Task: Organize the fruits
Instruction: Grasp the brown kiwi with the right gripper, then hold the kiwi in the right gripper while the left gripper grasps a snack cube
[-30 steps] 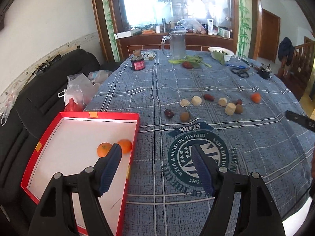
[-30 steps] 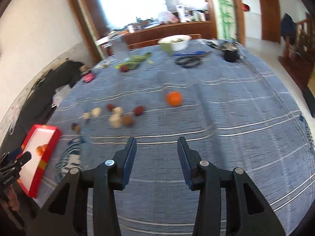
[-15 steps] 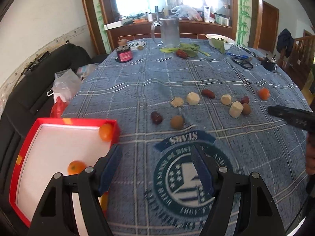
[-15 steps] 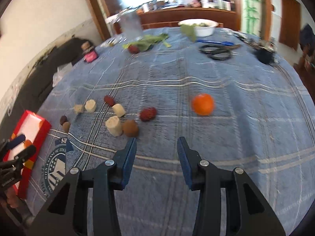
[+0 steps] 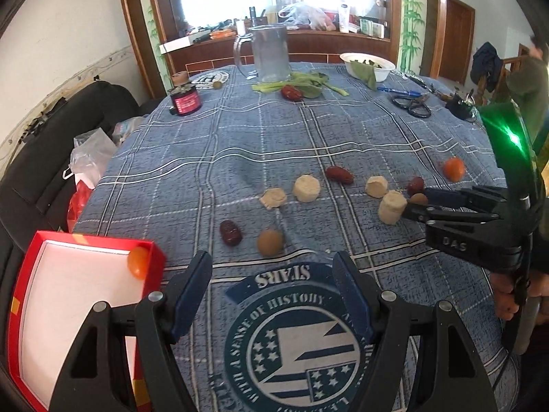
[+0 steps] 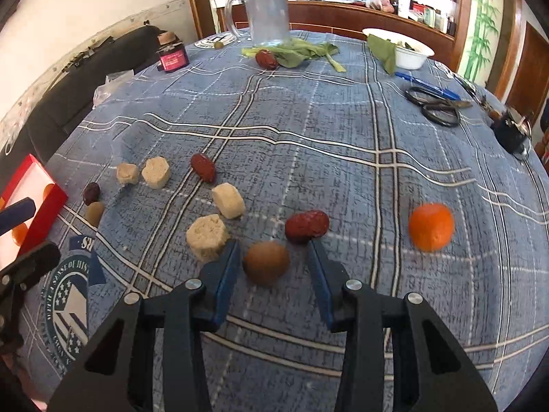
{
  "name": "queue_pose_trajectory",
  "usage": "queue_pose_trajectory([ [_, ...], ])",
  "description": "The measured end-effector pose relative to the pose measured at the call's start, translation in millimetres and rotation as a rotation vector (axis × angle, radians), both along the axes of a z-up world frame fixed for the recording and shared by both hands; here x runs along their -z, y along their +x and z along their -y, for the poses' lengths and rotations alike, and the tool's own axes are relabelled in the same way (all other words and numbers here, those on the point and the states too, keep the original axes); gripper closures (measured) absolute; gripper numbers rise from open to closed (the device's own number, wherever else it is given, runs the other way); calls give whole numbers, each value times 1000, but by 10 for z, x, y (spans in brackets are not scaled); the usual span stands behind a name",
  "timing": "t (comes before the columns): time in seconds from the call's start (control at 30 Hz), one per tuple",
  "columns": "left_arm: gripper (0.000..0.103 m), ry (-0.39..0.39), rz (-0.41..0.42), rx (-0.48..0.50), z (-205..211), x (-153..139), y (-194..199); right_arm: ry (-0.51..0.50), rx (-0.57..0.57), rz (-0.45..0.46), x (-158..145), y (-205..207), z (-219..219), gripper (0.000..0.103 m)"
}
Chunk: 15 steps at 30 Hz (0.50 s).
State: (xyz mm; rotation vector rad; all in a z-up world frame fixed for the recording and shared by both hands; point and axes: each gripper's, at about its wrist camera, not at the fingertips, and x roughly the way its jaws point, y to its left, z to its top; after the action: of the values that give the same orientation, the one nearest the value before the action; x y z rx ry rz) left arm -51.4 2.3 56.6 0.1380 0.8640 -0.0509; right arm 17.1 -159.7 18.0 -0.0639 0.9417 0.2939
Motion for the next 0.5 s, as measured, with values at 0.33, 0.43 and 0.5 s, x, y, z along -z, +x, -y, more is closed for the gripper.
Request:
queue_pose_trajectory([
  [0.33, 30, 38, -27, 40, 431, 74, 217, 155, 73, 30, -201, -16, 448, 75],
  [0.43, 30, 37, -34, 68, 641, 119, 341, 222, 137, 73, -341, -53, 695, 75],
  [0.5, 30, 43, -48, 75, 744, 152, 397, 240, 182, 97, -395, -71, 831, 75],
])
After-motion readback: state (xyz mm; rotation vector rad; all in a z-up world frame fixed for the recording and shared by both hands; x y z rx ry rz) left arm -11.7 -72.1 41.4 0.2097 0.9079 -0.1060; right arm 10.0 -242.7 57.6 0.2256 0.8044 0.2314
